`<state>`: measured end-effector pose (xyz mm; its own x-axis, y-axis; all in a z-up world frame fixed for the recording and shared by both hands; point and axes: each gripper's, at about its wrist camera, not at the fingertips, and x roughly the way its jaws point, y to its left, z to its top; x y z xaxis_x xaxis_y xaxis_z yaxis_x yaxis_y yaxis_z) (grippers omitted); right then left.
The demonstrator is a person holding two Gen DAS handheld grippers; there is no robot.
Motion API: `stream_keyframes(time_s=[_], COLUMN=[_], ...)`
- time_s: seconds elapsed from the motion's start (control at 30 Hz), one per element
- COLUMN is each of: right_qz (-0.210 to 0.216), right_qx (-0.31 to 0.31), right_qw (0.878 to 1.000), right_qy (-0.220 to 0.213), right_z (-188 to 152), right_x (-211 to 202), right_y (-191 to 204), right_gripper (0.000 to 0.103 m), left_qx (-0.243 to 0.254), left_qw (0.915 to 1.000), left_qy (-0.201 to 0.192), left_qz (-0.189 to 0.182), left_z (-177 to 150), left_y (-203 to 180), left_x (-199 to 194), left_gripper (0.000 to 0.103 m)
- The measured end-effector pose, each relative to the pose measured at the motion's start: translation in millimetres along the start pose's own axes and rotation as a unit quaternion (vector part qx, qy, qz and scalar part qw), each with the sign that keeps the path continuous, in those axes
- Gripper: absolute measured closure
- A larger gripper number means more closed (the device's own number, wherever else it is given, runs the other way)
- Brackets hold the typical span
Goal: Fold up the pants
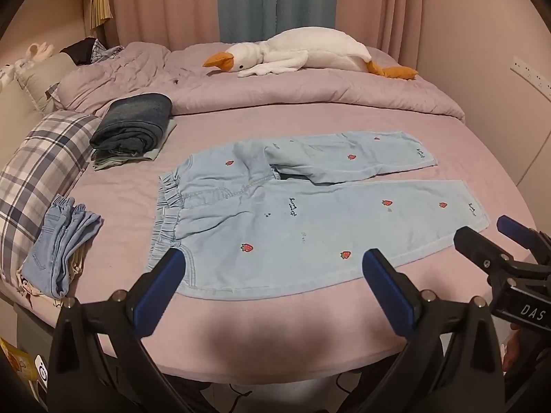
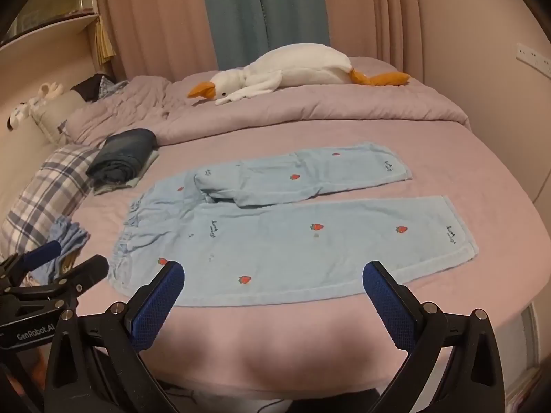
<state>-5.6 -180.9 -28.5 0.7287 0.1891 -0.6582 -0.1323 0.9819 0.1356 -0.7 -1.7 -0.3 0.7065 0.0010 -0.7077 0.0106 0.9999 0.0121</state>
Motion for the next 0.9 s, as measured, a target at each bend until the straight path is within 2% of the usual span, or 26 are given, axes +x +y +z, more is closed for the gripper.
stream_keyframes(time_s=[0.57, 0.9], right_qz=[0.001, 0.001], right_qx=[-0.003, -0.002], right_qw=[1.0, 1.0], right_qy=[0.001, 0.0], right_z=[-2.4, -2.7], right_x=[1.2, 0.6], right_y=[-0.1, 0.0], right_gripper=[0.0, 0.0], left_qx=[-0.004, 0.008], left_qw=[0.9999, 0.9999], left_qy=[-0.006, -0.009], left_qz=[-0.012, -0.002], left_z=[-5.0, -3.6], left_y=[4.0, 3.4], left_x=[-7.9, -0.7], left_gripper=[0.0, 0.0])
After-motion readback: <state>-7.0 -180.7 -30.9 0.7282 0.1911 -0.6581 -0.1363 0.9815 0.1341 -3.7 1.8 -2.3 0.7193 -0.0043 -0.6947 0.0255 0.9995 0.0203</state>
